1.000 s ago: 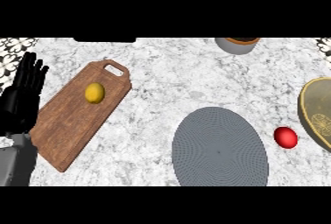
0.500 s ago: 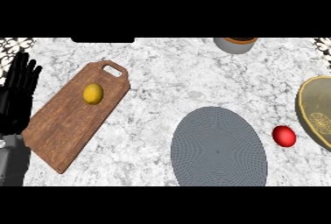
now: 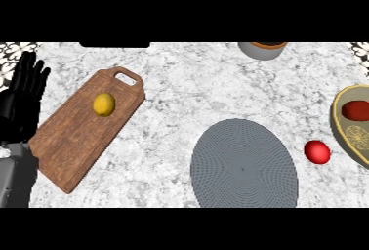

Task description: Pick the bell pepper from the placemat and place it in the bowl

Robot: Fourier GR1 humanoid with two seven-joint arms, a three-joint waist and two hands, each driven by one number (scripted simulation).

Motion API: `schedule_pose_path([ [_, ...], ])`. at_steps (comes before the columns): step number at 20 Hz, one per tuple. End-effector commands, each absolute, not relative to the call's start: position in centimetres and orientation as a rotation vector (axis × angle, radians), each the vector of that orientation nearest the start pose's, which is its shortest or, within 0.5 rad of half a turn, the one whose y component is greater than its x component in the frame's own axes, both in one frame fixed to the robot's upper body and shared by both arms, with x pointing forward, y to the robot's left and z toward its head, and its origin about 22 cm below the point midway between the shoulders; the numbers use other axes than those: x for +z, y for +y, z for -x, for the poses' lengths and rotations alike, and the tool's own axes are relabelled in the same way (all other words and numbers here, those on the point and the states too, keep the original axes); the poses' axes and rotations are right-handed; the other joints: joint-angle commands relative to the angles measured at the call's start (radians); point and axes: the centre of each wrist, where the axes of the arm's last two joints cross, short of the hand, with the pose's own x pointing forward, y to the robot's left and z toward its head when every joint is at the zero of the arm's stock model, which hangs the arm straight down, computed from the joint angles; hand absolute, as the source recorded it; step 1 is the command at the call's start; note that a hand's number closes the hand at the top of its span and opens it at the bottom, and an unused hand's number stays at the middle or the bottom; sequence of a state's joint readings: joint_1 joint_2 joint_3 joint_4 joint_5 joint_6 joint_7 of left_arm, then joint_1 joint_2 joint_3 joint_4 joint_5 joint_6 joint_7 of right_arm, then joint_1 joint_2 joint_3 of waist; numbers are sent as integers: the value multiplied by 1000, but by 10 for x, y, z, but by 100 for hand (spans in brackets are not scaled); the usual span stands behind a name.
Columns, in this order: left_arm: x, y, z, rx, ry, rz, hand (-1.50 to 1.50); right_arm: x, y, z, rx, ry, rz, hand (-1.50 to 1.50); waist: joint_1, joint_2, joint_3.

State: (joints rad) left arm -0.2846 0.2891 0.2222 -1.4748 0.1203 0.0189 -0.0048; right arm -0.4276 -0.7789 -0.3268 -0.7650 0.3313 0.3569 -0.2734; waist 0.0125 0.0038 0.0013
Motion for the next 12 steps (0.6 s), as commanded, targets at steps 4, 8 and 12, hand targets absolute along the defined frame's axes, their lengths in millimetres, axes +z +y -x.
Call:
schedule_pose_path([
  [4,86,329,-302,26,-1780,-248,0,94,-520,-293,227,-1544,651,-150,-8,-3,0],
  [8,91,321,-310,24,-1794,-230,0,128,-556,-279,56,-1587,712,-150,-4,1,1],
  [12,67,327,-297,24,-1791,-213,0,133,-586,-249,-64,-1566,745,-150,0,3,1],
])
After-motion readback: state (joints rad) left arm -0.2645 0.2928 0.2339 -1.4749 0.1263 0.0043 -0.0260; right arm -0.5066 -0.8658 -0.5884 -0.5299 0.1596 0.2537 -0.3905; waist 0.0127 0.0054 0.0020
